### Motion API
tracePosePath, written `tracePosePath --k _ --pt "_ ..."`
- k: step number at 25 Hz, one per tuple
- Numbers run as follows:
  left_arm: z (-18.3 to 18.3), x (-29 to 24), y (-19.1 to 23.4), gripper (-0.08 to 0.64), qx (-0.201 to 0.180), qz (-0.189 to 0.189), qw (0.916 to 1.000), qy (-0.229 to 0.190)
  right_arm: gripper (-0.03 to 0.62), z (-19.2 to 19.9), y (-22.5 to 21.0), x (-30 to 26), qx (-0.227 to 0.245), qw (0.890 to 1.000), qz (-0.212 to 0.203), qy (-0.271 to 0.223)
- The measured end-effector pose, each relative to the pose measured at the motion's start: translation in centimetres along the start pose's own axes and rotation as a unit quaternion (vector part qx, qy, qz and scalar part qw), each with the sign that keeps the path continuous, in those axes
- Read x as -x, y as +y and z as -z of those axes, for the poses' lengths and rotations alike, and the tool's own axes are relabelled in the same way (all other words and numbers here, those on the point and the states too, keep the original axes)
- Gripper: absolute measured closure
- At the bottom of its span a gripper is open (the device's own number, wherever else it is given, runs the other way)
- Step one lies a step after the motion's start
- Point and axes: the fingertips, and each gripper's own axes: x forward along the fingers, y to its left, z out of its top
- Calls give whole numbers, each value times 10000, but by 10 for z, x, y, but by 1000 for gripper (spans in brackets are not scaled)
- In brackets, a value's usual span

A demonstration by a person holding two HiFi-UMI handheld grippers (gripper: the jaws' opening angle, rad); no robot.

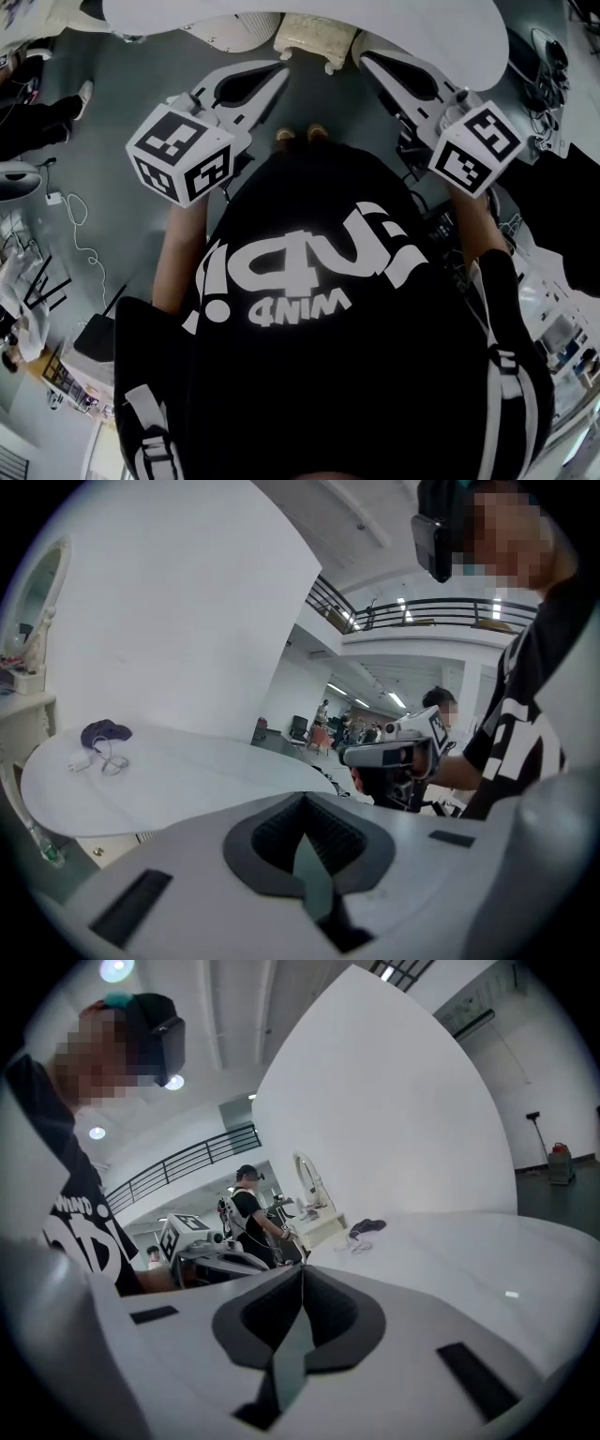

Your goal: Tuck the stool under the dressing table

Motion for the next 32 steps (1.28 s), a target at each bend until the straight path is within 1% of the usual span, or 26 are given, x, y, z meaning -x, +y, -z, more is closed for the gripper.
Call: tracePosePath --k 3,5,8,16,19,25,32 --pt "-6 1 -9 551 -220 36 9996 -192 569 -6 13 3 254 9993 -216 -155" --pt "-6 -1 -12 551 -308 28 9992 -266 569 -6 16 5 266 9988 -344 -217" --pt "-1 0 -15 551 -427 -49 9988 -251 569 -4 18 9 300 9983 -434 -257" --pt "6 -7 -9 551 -449 -18 9988 -169 569 5 1 11 35 9989 -327 -338" --pt "5 -6 -7 551 -487 -40 9987 -150 569 6 -1 11 36 9991 -279 -310" --pt "7 -5 -2 551 -441 -75 9989 -137 569 12 -3 9 154 9993 -254 -209" --pt "9 -6 -2 551 -413 -79 9991 -98 569 13 -5 11 127 9994 -242 -193"
